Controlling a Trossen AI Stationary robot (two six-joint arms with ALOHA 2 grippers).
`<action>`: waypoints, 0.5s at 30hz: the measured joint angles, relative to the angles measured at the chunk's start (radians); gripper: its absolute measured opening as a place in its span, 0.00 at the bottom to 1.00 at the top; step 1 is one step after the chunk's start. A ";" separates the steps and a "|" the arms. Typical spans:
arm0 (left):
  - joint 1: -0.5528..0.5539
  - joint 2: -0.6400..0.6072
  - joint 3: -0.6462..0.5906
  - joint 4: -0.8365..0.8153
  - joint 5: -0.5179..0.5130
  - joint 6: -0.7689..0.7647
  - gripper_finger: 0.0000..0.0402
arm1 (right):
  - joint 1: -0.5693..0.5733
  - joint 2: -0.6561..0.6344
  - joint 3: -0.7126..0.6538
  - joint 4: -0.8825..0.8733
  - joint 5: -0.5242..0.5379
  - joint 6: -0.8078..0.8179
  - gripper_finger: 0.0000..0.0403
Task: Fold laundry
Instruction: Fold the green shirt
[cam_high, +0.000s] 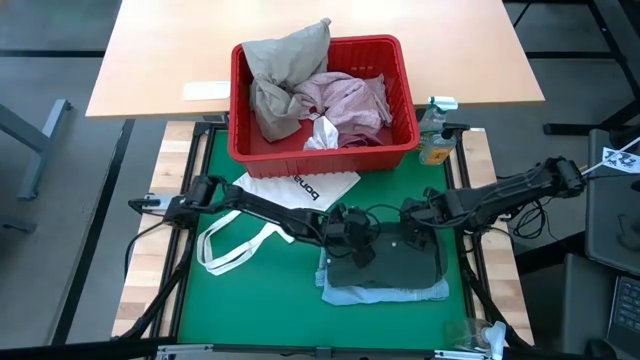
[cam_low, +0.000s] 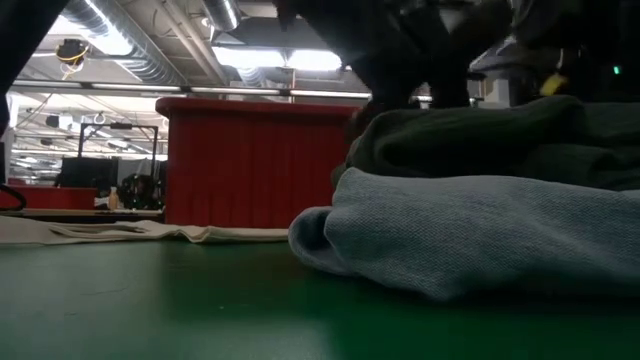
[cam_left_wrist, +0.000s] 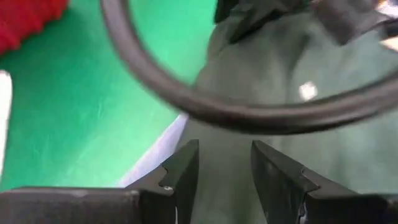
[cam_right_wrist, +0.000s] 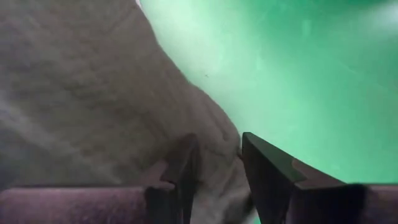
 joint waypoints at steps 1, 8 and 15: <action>-0.003 -0.018 0.000 -0.005 0.001 0.014 0.35 | 0.001 0.000 0.027 -0.030 0.006 0.000 0.32; -0.041 -0.101 0.000 -0.045 0.039 0.066 0.35 | 0.047 0.000 0.202 -0.123 0.018 0.002 0.32; -0.130 -0.106 0.000 -0.049 0.107 0.065 0.35 | 0.230 0.000 0.275 0.006 0.017 0.066 0.32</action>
